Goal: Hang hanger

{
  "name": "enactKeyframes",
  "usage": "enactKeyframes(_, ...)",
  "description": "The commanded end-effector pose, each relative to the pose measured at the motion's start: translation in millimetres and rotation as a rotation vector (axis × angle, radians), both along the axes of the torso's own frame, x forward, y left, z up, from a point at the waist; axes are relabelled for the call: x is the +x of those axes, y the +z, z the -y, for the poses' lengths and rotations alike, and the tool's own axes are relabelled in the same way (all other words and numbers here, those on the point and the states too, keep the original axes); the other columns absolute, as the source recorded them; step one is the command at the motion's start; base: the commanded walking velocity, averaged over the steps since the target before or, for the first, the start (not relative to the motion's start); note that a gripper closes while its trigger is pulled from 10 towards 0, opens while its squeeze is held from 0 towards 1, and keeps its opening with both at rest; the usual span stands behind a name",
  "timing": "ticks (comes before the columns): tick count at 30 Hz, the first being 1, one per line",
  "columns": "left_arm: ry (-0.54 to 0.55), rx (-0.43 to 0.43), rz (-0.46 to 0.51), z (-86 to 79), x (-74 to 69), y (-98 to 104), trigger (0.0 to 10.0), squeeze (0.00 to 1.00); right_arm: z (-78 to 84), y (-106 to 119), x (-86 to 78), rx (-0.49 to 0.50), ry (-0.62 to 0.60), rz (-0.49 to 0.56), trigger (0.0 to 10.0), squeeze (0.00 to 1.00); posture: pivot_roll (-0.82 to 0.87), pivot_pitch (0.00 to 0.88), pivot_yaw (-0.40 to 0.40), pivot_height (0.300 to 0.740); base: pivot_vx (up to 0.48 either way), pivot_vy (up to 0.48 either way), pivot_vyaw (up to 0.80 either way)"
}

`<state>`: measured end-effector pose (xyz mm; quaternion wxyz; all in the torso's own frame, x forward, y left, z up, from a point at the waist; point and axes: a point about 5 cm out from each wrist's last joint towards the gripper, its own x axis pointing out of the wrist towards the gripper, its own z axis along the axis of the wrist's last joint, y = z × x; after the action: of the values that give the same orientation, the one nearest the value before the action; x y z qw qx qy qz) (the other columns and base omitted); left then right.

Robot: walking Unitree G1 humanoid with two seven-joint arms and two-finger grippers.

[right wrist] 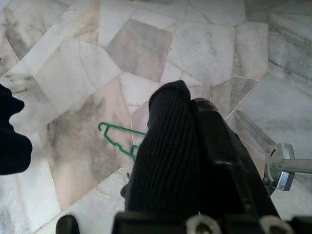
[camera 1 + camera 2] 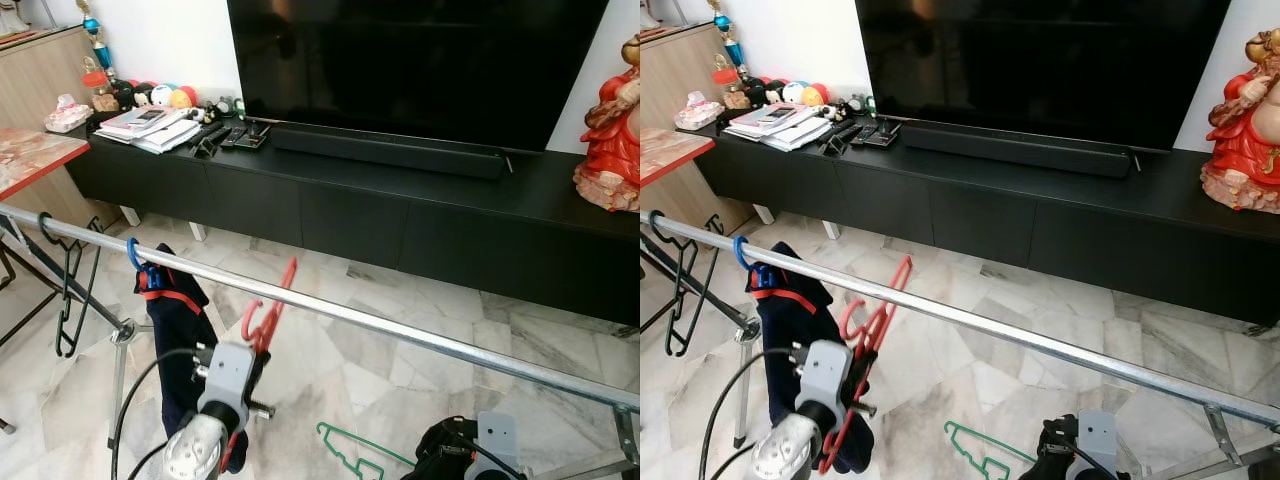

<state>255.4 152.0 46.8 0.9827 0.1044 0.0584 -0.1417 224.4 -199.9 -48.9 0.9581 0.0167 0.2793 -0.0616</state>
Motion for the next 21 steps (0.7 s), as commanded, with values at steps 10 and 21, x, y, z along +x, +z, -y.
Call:
enactKeyframes(10,0.037,0.076,-0.223,-15.7,-23.0,-48.6,4.8,0.00,0.3,3.6,4.2,-0.003,-0.001,0.025,10.0,0.00,0.00,0.048,0.022,0.740,0.000,0.000,0.00)
enactKeyframes(21,0.369,0.060,-0.832,-60.1,-91.9,-131.4,10.0,0.00,-0.2,3.9,4.5,-0.005,0.002,0.026,10.0,0.00,0.01,0.048,0.014,0.740,0.000,0.000,0.00)
